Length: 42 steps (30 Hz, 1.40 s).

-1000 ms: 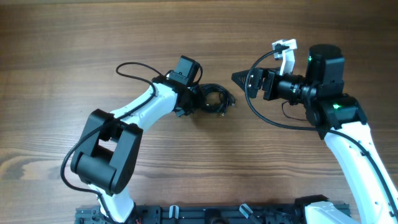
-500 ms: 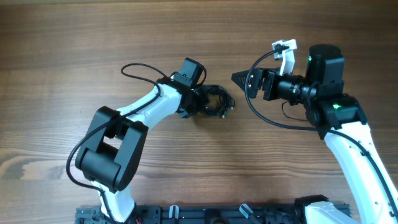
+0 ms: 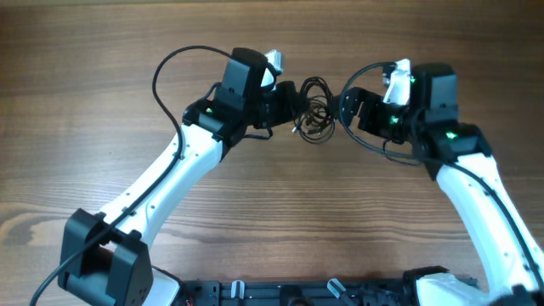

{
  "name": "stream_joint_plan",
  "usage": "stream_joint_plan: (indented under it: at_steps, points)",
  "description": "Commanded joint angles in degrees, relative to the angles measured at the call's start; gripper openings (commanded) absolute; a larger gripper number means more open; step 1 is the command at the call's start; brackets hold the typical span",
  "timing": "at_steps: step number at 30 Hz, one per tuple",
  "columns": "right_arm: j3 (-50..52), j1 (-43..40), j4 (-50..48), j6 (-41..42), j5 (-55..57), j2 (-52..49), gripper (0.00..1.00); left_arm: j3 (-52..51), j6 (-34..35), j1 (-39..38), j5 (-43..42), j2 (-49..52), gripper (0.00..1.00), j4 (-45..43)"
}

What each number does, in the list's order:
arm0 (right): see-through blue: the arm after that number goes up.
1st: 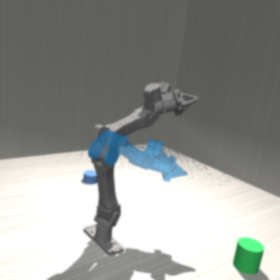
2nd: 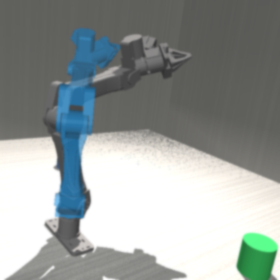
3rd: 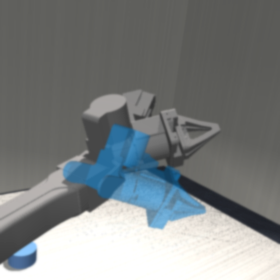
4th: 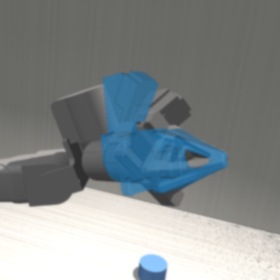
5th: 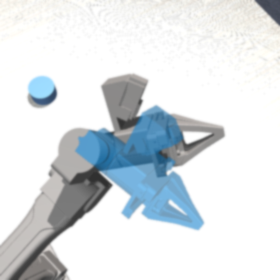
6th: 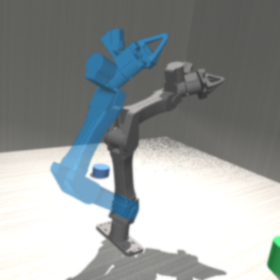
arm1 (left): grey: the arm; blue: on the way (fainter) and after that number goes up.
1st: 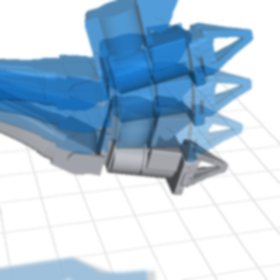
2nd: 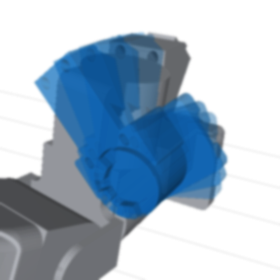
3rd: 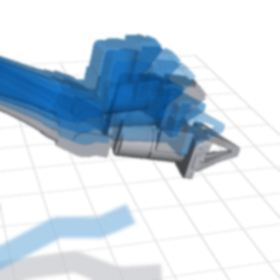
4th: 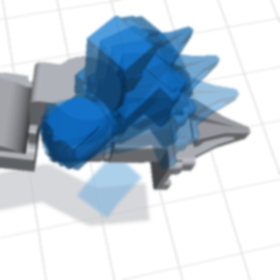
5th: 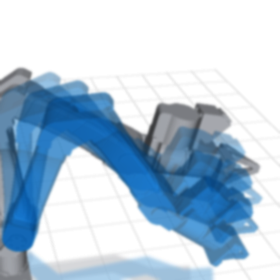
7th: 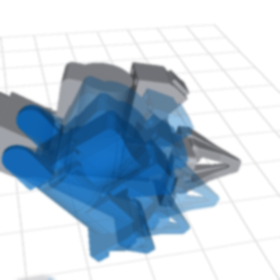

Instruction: Untangle cables

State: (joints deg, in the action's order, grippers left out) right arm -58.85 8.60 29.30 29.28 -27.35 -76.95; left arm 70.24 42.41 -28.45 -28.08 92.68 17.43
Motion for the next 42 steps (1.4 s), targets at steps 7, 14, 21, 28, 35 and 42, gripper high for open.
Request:
stream_joint_plan:
  at_steps: [7,14,21,28,35,42]
  points:
    - [-0.07,0.22,-0.26,-0.61,-4.81,-12.28,0.59,0.79,3.26,0.85,-9.40,-0.87,0.04,-6.10]
    - [-0.13,0.22,-1.92,2.38,-6.25,-12.39,0.04,0.76,3.02,3.26,-5.03,-0.85,0.04,0.72]
    - [-9.99,0.22,2.95,2.40,4.04,-4.17,0.04,0.76,6.95,6.16,23.26,-0.85,0.20,19.12]
    - [-10.97,0.22,-6.34,2.62,-13.57,-1.18,0.04,0.76,6.91,8.15,20.13,-0.85,0.20,20.09]
    - [-10.95,0.22,2.05,0.72,1.53,-1.27,0.04,0.76,-1.66,20.87,-26.93,-1.29,0.44,5.68]
    - [-10.93,4.68,1.51,-6.78,0.26,-3.72,0.04,0.76,-1.49,21.66,-34.36,-1.27,0.57,5.22]
